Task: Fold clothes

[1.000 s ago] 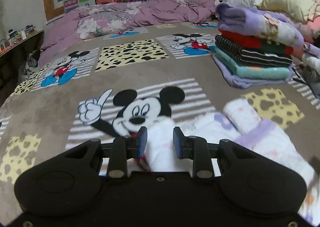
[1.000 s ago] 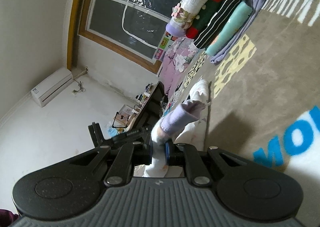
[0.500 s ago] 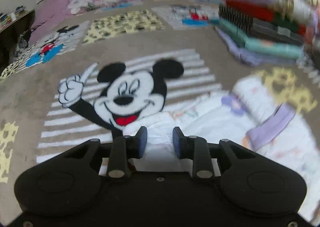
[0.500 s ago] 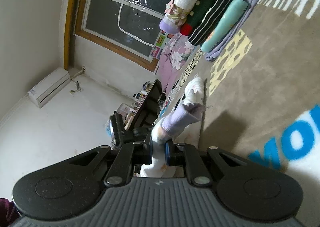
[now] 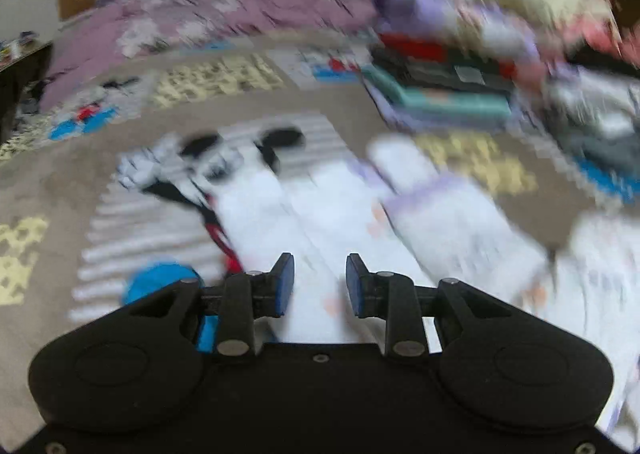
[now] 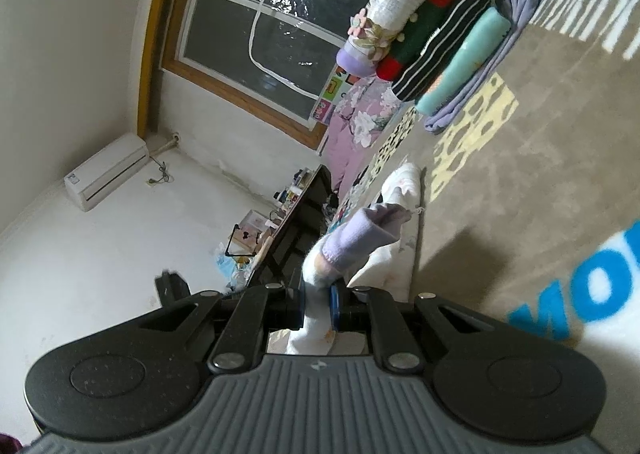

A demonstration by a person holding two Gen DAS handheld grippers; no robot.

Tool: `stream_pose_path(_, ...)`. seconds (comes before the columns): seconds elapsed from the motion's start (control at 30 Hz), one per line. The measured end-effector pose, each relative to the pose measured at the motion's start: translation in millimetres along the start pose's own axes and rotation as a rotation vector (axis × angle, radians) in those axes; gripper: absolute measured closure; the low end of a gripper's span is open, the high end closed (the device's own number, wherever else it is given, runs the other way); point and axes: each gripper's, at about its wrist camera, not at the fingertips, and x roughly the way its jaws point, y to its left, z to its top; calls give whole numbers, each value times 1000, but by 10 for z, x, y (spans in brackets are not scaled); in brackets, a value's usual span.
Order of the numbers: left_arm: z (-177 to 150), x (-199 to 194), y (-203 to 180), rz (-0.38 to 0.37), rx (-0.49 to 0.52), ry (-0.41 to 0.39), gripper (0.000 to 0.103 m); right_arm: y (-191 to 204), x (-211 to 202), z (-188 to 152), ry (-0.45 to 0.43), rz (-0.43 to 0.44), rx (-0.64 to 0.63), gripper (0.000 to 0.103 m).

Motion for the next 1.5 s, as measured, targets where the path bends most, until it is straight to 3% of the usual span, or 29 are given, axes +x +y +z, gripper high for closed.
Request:
stream_pose_path(0.07,-109,156,-136,33,73,44,77,-8,8,-5,2,-2,-1,89)
stream_pose_path(0.1,-127,140,-154,33,70,23,77,-19,16,-11,4,-7,1,89)
stream_pose_path(0.27,-92,-219,-18,-16,-90,-110,77,-37,20,-28,2,-13,1,89)
stream_pose_path(0.33,-169,-267,17,-36,-147,-119,77,-28,19,-28,1,-6,-8,89)
stream_pose_path(0.37,-208,-283,31,-46,-174,-121,77,-23,15,-30,1,-1,-12,89)
stream_pose_path(0.43,-296,-66,-62,-55,-135,-21,77,-8,1,-38,-1,6,-22,89)
stream_pose_path(0.67,-399,-712,-62,-78,-174,-209,76,130,-48,-91,-9,-16,-70,89)
stream_pose_path(0.7,-496,-851,-78,-92,-198,-240,70,146,-35,-96,-11,-25,-59,89)
stream_pose_path(0.73,-593,-950,-96,-112,-222,-260,56,152,-22,-97,-16,-33,-35,89)
stream_pose_path(0.83,-869,-1154,-184,-161,-251,-305,49,228,7,-104,-23,-58,-26,89)
stream_pose_path(1.1,-1064,-1236,-384,-190,-69,-294,39,547,36,-97,-1,-171,-156,89)
stream_pose_path(1.3,-1294,-1280,-627,-157,169,-253,38,823,172,-76,39,-260,-265,89)
stream_pose_path(1.4,-1370,-1283,-709,-165,221,-254,38,951,270,-46,55,-296,-301,89)
stream_pose_path(1.5,-1430,-1204,-760,-162,259,-206,38,1079,368,-17,72,-333,-336,89)
